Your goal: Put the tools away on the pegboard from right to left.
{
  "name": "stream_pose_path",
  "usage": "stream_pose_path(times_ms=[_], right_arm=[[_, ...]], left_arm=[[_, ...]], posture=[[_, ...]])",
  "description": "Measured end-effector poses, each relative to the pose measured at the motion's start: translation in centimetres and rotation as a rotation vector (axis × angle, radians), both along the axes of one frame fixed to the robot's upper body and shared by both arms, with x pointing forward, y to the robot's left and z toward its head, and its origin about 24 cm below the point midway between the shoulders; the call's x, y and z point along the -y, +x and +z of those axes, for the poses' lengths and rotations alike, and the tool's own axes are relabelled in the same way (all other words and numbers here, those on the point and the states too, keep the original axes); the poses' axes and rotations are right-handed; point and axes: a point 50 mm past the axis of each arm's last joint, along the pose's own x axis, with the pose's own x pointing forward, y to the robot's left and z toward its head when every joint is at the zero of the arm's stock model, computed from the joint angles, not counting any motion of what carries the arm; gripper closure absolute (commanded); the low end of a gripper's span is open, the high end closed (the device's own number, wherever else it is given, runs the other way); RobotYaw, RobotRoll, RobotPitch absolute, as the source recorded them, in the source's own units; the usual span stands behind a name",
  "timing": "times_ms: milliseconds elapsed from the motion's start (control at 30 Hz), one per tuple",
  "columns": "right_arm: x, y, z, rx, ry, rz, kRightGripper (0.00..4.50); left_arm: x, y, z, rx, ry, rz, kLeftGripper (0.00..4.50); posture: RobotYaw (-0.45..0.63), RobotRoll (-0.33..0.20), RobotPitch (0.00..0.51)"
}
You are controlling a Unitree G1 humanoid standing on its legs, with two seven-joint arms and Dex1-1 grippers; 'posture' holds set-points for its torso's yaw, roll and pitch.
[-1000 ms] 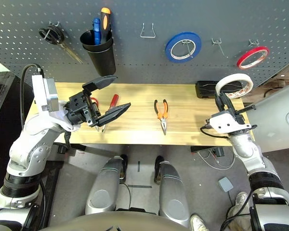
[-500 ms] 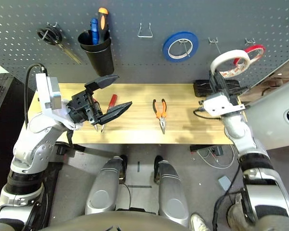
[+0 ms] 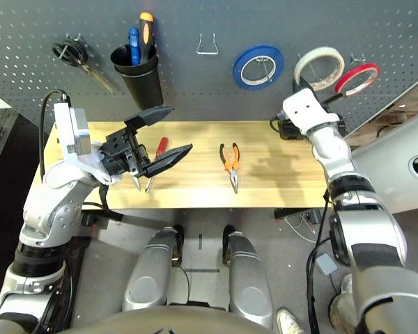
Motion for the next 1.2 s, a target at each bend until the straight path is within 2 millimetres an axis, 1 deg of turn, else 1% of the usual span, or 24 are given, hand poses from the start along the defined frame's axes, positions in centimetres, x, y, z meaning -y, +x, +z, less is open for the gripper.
stream_pose_path(times_ms=[100,200,233,267,367,400,600,800,900,1033,1133,1200], right_arm=[[-0.3,0.2,-0.2,-0.022,0.020,-0.005,3.23],[-0.4,0.2,-0.4,-0.019,0.037,0.000,2.03],[-0.3,0.0,-0.5,-0.011,0.044,0.006,1.70],[-0.2,-0.3,-0.9,-0.002,0.049,0.015,1.26],[0.1,-1.5,-2.3,0.004,0.054,0.031,0.12],[0.3,-2.0,-2.7,0.015,0.052,0.042,0.04],[1.4,-4.4,-4.2,0.054,0.053,0.077,0.04],[1.6,-6.6,-7.2,-0.078,0.065,0.121,0.04],[1.1,-6.9,-8.5,-0.190,0.116,0.127,0.04],[-0.3,-7.0,-10.2,-0.368,0.212,0.144,0.04],[-1.3,-6.7,-10.5,-0.464,0.277,0.153,0.04],[-2.1,-6.5,-10.2,-0.510,0.315,0.161,0.04]], left_arm=[[0.0,0.0,0.0,0.001,0.003,0.002,0.00],[-0.1,0.0,0.0,0.002,0.011,0.006,0.00],[-0.1,0.0,0.0,0.003,0.015,0.008,0.00],[-0.2,0.0,0.0,0.004,0.020,0.011,0.00],[-0.3,0.1,0.0,0.005,0.026,0.017,0.00],[-0.3,0.0,-0.1,0.005,0.028,0.019,0.00],[-0.5,0.0,-0.5,-0.007,0.052,0.031,0.00],[-1.0,0.1,-1.7,-0.038,0.162,0.051,0.00],[-1.4,0.2,-2.8,-0.069,0.258,0.061,0.00],[-2.0,0.3,-4.3,-0.108,0.383,0.070,0.00],[-2.4,0.2,-5.0,-0.125,0.446,0.071,0.00],[-2.6,0.2,-5.3,-0.126,0.493,0.073,0.00]], posture=[[0.32,0.000,0.227],[0.32,0.000,0.231],[0.32,0.000,0.232],[0.32,0.000,0.232],[0.32,0.000,0.236],[0.31,0.000,0.237],[0.31,0.000,0.245],[0.30,0.000,0.253],[0.30,0.000,0.257],[0.29,0.000,0.262],[0.29,0.000,0.264],[0.29,0.000,0.267]])
